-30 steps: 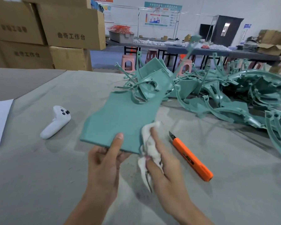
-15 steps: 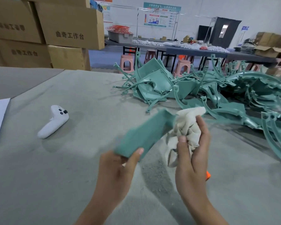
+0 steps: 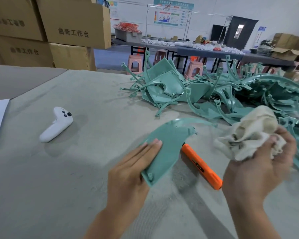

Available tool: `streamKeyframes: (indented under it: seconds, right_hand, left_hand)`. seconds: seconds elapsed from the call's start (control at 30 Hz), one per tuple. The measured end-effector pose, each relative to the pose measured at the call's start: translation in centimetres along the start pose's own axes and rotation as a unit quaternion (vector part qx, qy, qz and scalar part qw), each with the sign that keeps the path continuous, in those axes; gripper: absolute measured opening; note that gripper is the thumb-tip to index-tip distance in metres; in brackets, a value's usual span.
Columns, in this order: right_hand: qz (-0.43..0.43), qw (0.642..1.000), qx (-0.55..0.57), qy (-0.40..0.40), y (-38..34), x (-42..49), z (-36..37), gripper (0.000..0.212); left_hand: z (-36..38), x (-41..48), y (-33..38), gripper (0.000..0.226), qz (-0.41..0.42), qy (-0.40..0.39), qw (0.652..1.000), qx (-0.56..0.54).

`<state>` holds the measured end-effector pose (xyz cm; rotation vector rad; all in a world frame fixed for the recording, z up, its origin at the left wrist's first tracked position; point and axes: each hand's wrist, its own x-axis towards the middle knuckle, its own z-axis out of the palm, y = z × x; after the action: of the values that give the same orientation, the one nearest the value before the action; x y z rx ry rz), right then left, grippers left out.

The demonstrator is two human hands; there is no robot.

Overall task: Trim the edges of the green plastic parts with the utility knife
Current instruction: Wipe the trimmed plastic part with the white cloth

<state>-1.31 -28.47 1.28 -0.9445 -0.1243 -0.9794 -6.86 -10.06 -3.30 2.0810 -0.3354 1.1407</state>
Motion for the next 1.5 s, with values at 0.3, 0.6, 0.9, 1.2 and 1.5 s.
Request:
streamKeyframes:
  seconds: [0.3, 0.6, 0.9, 1.2, 1.5]
  right_hand:
    - [-0.111, 0.853, -0.166, -0.482, -0.5, -6.2, 0.7, 0.038]
    - [-0.024, 0.913, -0.084, -0.399, -1.4, -2.9, 0.1, 0.040]
    - [-0.247, 0.861, -0.217, -0.390, 1.4, -3.6, -0.2, 0.031]
    - [0.160, 0.974, 0.157, -0.017, -1.6, 1.7, 0.3, 0.027]
    - [0.455, 0.866, 0.013, -0.205, 0.1, -1.0, 0.6, 0.014]
  left_hand:
    - [-0.2, -0.5, -0.5, 0.036, -0.044, 0.000, 0.982, 0.184]
    - [0.2, -0.3, -1.7, 0.054, 0.049, 0.076, 0.973, 0.214]
    - [-0.2, 0.4, -0.5, 0.067, 0.068, 0.115, 0.982, 0.132]
    - [-0.9, 1.1, -0.4, 0.090, -0.187, 0.126, 0.970, -0.096]
    - [-4.2, 2.5, -2.1, 0.085, -0.454, -0.099, 0.666, -0.584]
